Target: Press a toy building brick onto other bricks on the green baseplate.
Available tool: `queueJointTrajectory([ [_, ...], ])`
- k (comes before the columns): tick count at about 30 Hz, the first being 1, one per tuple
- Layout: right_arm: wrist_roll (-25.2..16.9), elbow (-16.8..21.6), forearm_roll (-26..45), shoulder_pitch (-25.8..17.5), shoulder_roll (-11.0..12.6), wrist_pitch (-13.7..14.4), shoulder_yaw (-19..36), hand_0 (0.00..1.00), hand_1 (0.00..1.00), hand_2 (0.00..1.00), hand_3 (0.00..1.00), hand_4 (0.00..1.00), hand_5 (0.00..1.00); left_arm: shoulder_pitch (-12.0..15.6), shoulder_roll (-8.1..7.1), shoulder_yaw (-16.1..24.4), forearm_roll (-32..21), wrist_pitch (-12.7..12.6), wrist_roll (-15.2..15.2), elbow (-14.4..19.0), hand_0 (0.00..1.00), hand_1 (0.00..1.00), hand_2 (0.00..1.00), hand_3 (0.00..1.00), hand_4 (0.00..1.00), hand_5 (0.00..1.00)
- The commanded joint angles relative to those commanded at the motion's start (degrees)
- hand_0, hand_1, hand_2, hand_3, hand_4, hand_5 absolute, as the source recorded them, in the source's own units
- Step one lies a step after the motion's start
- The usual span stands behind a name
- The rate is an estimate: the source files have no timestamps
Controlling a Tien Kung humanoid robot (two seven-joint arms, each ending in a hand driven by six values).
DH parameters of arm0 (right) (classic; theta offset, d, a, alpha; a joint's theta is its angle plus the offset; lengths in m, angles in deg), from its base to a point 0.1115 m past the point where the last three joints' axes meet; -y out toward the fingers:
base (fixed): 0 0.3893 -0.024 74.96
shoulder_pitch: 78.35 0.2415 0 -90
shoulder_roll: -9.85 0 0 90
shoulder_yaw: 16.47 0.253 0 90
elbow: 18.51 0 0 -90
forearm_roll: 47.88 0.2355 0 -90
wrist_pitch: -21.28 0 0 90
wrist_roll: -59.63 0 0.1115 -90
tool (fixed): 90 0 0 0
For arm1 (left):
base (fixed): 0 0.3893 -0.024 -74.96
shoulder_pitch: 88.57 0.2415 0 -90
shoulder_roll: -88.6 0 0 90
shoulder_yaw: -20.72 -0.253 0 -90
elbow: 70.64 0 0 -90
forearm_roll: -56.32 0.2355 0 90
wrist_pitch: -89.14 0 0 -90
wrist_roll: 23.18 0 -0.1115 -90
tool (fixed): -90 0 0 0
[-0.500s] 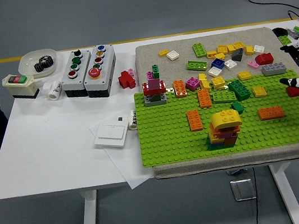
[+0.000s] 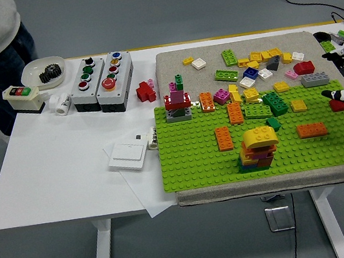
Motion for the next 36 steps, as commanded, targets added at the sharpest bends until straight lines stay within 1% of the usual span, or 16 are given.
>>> queueJointTrajectory([
  [24,0.0,0.0,0.1,0.4,0.2,0.0,-0.6,0.737,0.744,0.788,0.830,0.880,0.400,-0.1,-0.05,0.3,0.8,0.1,0.2,0.1,0.758,0.770,0.723,0.586,0.645,0.662],
  [36,0.2,-0.9,0.6,0.9,0.0,0.2,-1.3,0.736,0.744,0.788,0.823,0.878,0.399,0.1,-0.09,0.5,1.1,0.3,0.3,0.2,0.757,0.770,0.723,0.586,0.644,0.663],
])
